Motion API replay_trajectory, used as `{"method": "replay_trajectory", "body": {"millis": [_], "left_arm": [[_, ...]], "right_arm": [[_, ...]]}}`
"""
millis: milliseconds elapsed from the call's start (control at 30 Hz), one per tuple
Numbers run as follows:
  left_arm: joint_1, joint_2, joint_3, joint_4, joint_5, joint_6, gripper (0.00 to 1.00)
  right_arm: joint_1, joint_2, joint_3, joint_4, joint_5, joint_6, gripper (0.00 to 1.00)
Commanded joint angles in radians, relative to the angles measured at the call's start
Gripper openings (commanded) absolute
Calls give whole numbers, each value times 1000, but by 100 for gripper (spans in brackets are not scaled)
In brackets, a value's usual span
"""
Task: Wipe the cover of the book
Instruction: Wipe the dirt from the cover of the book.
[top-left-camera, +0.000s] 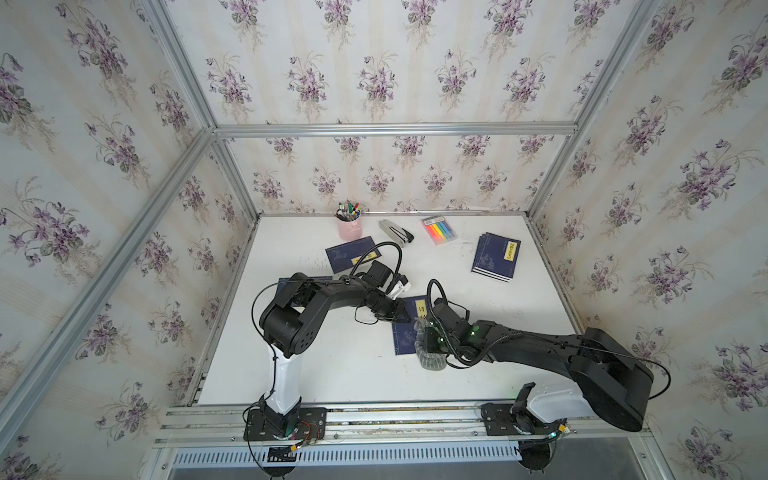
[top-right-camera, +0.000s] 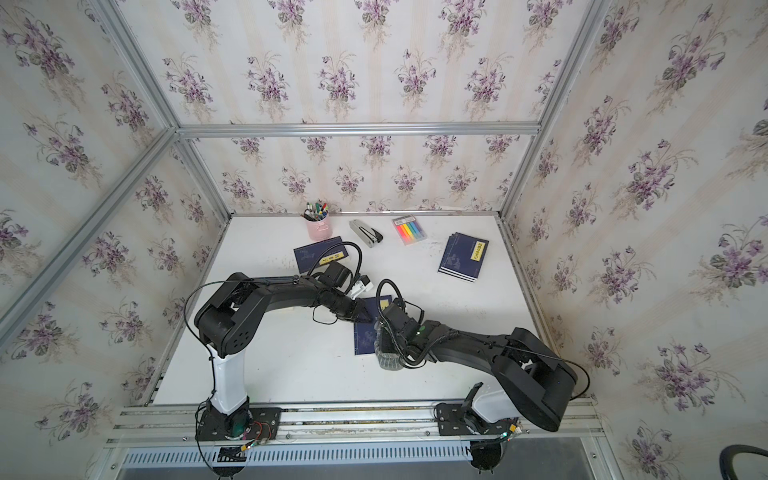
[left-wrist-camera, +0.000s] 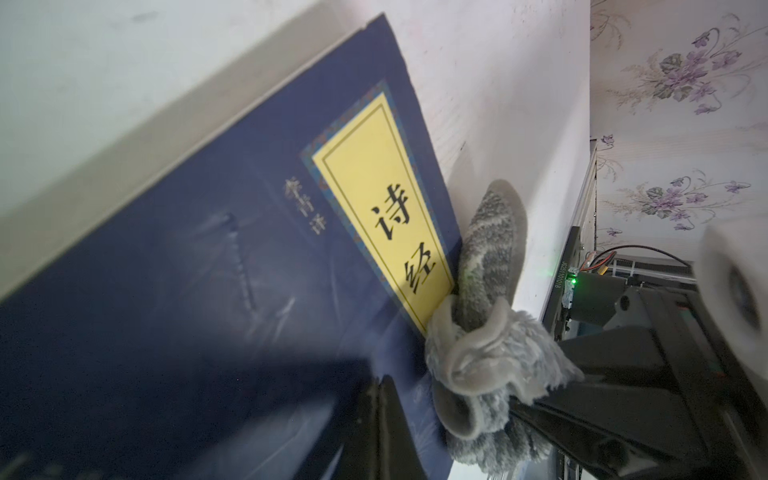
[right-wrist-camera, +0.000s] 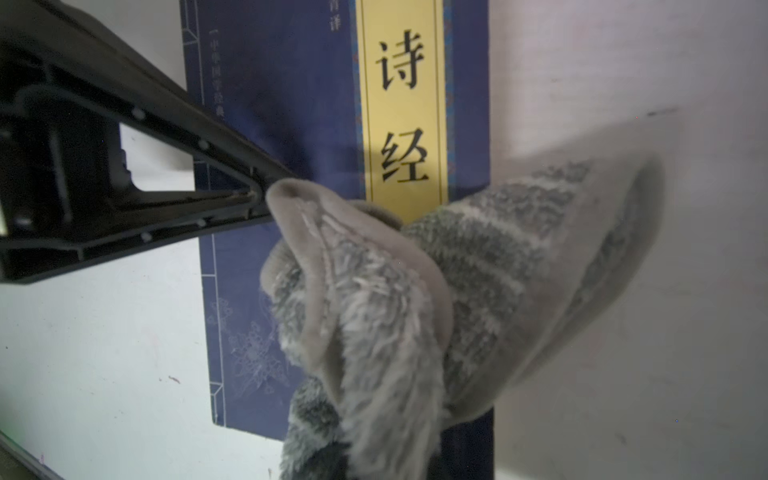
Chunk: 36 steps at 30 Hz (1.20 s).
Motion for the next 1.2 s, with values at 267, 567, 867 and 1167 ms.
{"method": "replay_trajectory", "body": {"millis": [267, 567, 867, 1167], "left_arm": [[19, 58, 3, -55, -143, -4, 0], [33, 62, -1, -48, -138, -8, 0], [42, 59, -1, -51, -139, -6, 0], [50, -6, -12, -39, -182, 12, 0]], "right_arm": [[127, 237, 149, 175, -167, -53, 0], [45, 136, 20, 144, -99, 6, 0], [-114, -93, -110, 43, -69, -47, 0], [-69, 76, -9, 99, -107, -67, 0]]}}
